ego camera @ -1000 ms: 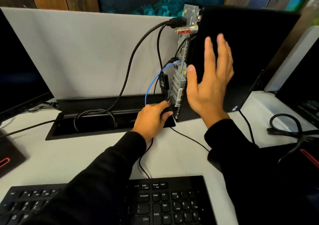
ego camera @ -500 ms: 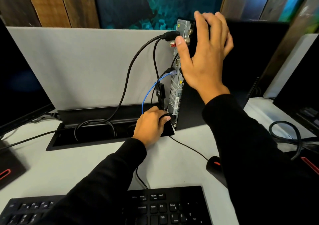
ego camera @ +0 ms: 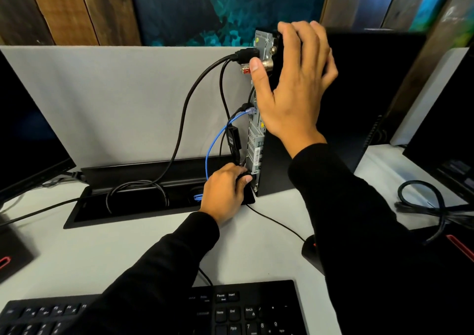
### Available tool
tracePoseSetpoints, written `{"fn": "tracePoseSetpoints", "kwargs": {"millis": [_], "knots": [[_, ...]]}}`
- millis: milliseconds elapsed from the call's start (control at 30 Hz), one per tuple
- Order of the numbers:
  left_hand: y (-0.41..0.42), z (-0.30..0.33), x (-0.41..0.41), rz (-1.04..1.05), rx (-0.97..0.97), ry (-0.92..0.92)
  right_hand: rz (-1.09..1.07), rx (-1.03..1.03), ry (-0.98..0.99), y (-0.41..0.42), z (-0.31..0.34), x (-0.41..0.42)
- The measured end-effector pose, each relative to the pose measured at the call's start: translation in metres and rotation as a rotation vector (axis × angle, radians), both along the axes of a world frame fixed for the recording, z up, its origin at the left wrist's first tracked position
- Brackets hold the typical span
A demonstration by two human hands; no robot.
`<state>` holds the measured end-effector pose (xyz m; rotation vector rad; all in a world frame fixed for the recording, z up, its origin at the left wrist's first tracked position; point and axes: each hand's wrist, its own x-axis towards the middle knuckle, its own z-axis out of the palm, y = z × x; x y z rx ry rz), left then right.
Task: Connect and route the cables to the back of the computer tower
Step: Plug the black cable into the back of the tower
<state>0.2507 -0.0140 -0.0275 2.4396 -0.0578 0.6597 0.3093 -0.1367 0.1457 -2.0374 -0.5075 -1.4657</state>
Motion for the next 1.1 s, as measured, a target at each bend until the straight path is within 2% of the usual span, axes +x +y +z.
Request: {"fn": "tracePoseSetpoints", "kwargs": {"millis": [433, 633, 767, 867, 967, 1100], "knots": [[-0.002, 0.001, 0.007, -0.016, 0.175, -0.091, 0.049, 0.112, 0.048, 0.016, 0.004, -0.008], [-0.008, 0.015, 0.005, 0.018, 0.212, 0.046, 0.019, 0.028, 0.102, 0.007, 0.003, -0.015], [-0.011, 0.03, -0.023, 0.036, 0.481, 0.184, 0.053, -0.065, 0.192, -0.005, -0.006, -0.028], [0.002, 0.034, -0.063, 0.005, 0.494, 0.192, 0.188, -0.065, 0.312, -0.01, -0.041, -0.055], [0.032, 0.044, -0.125, -0.169, 0.465, 0.39, 0.362, -0.235, 0.467, -0.021, -0.094, -0.1], [0.039, 0.053, -0.226, -0.35, 0.608, 0.748, 0.601, -0.714, 0.747, -0.046, -0.141, -0.152]]}}
